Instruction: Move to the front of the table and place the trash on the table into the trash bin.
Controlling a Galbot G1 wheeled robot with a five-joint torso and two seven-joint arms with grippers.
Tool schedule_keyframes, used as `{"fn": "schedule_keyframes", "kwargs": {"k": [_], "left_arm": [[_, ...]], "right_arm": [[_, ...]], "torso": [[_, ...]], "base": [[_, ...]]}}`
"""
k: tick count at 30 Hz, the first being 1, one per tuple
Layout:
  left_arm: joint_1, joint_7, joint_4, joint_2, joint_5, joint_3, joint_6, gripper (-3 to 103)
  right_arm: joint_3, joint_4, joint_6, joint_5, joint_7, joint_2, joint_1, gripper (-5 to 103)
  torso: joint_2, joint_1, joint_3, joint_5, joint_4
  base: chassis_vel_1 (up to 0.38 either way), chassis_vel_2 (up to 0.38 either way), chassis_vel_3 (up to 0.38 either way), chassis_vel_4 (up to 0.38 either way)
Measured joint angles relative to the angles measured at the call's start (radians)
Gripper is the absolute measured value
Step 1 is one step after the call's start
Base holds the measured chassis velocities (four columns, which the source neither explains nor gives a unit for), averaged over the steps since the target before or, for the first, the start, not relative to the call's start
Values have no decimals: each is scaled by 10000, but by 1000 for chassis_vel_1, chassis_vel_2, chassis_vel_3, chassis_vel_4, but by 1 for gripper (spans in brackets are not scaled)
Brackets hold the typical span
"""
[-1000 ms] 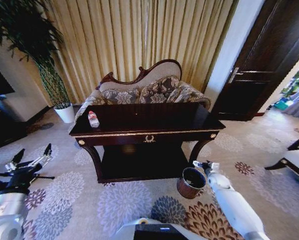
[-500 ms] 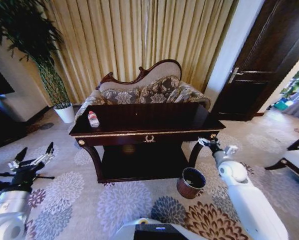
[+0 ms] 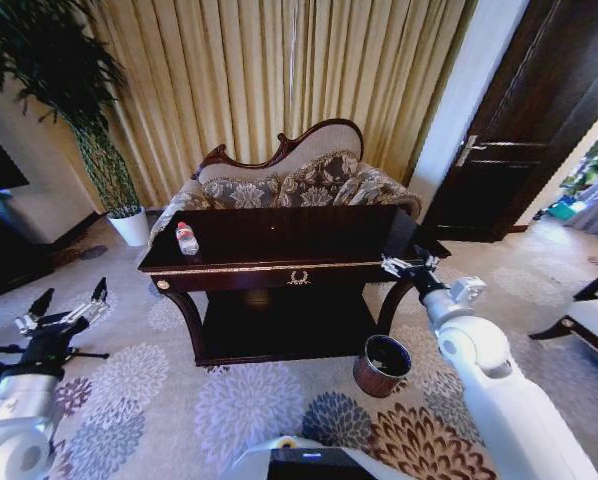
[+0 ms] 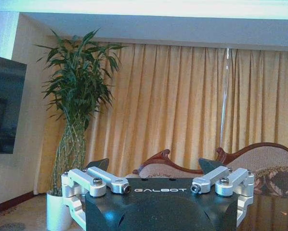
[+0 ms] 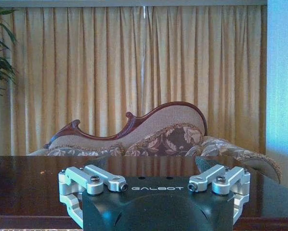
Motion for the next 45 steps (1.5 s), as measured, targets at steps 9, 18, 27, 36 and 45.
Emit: {"fn": "schedule_keyframes", "kwargs": {"k": [9,18,27,36,45], "left_arm": [[13,21,22,-18,0,-42,1,100],[25,60,19,-105,8,-63,-28,100],[53,67,43,-114,6,-108,-60,100],[61,67,44,-122,-4,-114,-67,100],[-287,-670,52,334,-93,-2,306,100]], "right_arm": [[-203,-9,12,-96,-175,-64,29,100],[-231,-83,38,-75,-386,-263,106,100],[-366,-236,136,-95,-385,-228,111,100],[-403,-312,294,-91,-340,-245,91,100],[-598,-454,309,-126,-290,-186,89,100]], "torso": [[1,-1,-1,0,1],[1,-1,0,-1,0],[-3,4,3,1,1],[-4,7,3,-1,0],[2,-4,-2,-1,2]], "base": [[-14,7,12,-9],[-150,147,140,-137],[-216,215,206,-217],[-79,87,81,-83],[0,0,0,0]]}}
